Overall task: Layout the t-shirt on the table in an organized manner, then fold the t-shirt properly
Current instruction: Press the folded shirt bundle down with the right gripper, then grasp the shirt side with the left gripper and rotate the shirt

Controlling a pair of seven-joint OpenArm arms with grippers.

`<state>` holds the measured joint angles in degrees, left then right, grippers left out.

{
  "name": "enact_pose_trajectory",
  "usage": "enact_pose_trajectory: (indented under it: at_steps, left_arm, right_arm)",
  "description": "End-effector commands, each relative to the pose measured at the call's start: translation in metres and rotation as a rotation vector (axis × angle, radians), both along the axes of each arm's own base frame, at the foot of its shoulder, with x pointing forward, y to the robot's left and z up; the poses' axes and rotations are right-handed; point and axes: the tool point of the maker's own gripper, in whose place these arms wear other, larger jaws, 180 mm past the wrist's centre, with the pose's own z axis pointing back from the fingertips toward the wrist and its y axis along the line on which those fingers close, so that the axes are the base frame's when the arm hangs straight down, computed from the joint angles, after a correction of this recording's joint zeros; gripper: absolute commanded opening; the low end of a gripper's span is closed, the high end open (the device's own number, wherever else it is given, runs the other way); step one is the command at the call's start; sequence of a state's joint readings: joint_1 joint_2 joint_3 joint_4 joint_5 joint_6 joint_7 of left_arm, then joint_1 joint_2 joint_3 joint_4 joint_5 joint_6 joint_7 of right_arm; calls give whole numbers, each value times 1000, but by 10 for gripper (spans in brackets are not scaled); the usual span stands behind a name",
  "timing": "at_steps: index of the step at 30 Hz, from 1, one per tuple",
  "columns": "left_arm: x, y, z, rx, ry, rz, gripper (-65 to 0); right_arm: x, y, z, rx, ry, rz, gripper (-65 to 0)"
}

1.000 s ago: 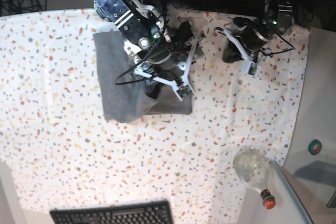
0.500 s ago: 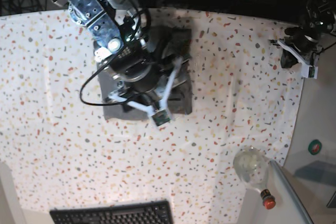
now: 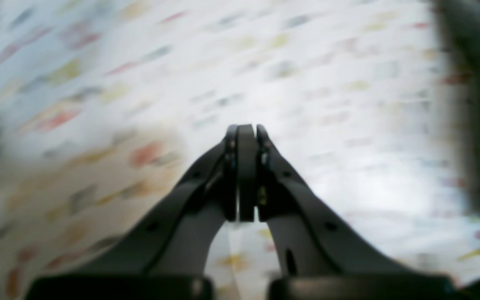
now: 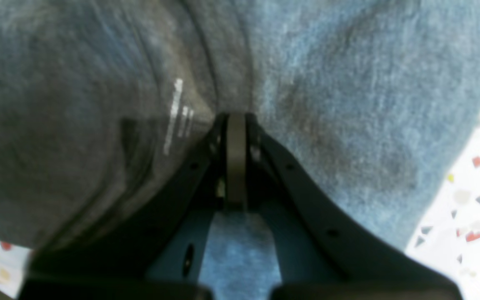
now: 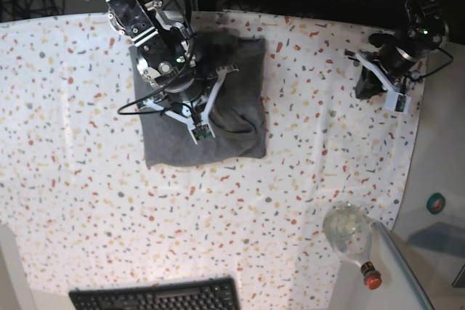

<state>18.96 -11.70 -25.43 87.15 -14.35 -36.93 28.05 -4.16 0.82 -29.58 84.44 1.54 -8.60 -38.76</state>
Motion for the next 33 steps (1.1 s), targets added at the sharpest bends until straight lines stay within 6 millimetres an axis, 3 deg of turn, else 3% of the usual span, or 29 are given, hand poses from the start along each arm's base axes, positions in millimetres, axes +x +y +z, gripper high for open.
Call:
enact_pose_trajectory:
  at_steps: [1, 4, 8, 10, 13, 14, 17, 25, 33]
  left_arm:
    - [7, -12, 11, -12, -42, -36, -650]
    - [4, -51, 11, -39, -12, -106, -650]
    - [-1, -90, 10, -70, 50, -156, -650]
    - [2, -104, 10, -108, 40, -151, -367]
    - [5, -123, 13, -234, 22, -154, -23]
    - [6, -131, 13, -299, 21, -159, 0]
    - [11, -143, 3, -416, 53, -159, 0]
    - [17, -185, -32, -506, 176, -207, 0]
    - [24, -203, -49, -568, 235, -181, 0]
  right_arm:
    - [19, 9, 29, 52, -94, -8, -650]
    - [18, 5, 61, 105, -151, -45, -650]
    - [21, -33, 88, 93, -186, -126, -650]
    - [23, -55, 91, 63, -189, -157, -650]
    - [25, -82, 88, 15, -186, -192, -650]
    - [22, -90, 85, 3, -180, -203, -650]
    - [21, -102, 83, -12, -176, -228, -650]
    - [11, -108, 75, -23, -151, -241, -650]
    - [9, -113, 73, -39, -145, -235, -650]
